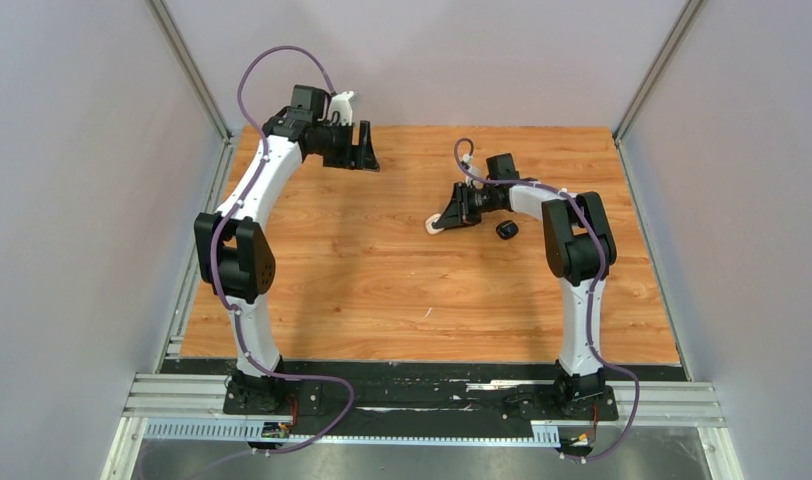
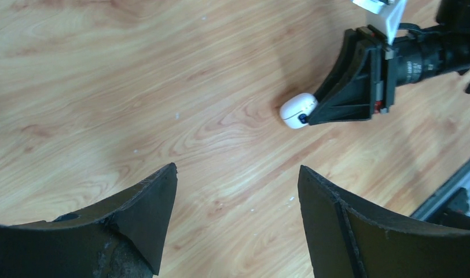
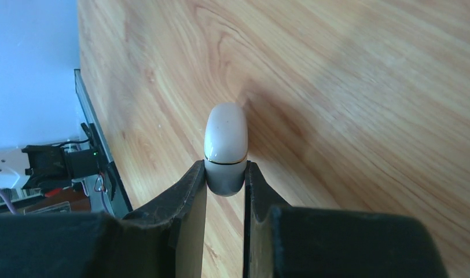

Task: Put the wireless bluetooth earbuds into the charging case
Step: Place the charging case at the center of the board, then reset both arms

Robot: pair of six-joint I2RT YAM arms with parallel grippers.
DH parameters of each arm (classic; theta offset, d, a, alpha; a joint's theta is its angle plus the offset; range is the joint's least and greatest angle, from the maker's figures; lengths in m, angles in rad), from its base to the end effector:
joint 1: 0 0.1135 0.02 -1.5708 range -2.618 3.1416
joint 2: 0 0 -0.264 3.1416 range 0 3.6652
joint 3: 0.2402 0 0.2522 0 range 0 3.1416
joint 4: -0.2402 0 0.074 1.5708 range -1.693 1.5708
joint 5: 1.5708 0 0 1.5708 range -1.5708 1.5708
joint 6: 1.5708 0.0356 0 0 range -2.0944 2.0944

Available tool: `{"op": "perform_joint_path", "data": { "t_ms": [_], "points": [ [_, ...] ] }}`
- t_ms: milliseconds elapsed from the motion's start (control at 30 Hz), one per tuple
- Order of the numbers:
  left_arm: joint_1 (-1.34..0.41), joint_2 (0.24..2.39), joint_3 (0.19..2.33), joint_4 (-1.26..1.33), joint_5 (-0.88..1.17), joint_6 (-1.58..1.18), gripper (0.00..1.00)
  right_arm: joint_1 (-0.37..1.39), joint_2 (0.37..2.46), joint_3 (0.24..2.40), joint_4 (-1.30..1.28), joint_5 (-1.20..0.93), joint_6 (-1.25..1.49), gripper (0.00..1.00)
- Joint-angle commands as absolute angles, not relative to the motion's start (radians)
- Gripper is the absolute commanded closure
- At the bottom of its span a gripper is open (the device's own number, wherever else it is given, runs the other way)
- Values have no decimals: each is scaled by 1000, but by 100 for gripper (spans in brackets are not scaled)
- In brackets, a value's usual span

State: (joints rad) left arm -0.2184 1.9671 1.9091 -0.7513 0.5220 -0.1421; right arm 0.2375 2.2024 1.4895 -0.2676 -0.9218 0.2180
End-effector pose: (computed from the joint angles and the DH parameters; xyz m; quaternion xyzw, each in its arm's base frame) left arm 0.4279 -0.1132 0.3268 0.1300 0.8926 -0.3001 0.3103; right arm 0.4342 0.1343 0.1324 -0.1377 0.8556 0.4734 0.1577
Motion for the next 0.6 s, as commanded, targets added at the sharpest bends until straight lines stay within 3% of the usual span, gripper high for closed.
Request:
{"op": "perform_joint_path", "data": {
  "t_ms": [0,67,167,300,567],
  "points": [
    [-213,1894,1902,-788,396,-84,17,246,2191,1508,-303,-855,233,100],
    [-208,1894,1884,-792,377,-84,15,248,2186,1498,-307,-827,235,98],
    [-207,1904,1866,-804,386,-69,6,249,2170,1496,-310,-795,230,68],
    [-207,1923,1856,-809,383,-43,0,243,2117,1505,-342,-737,164,2],
    [-207,1947,1885,-756,206,18,0,185,1885,1542,-357,-688,12,0]
  ]
}}
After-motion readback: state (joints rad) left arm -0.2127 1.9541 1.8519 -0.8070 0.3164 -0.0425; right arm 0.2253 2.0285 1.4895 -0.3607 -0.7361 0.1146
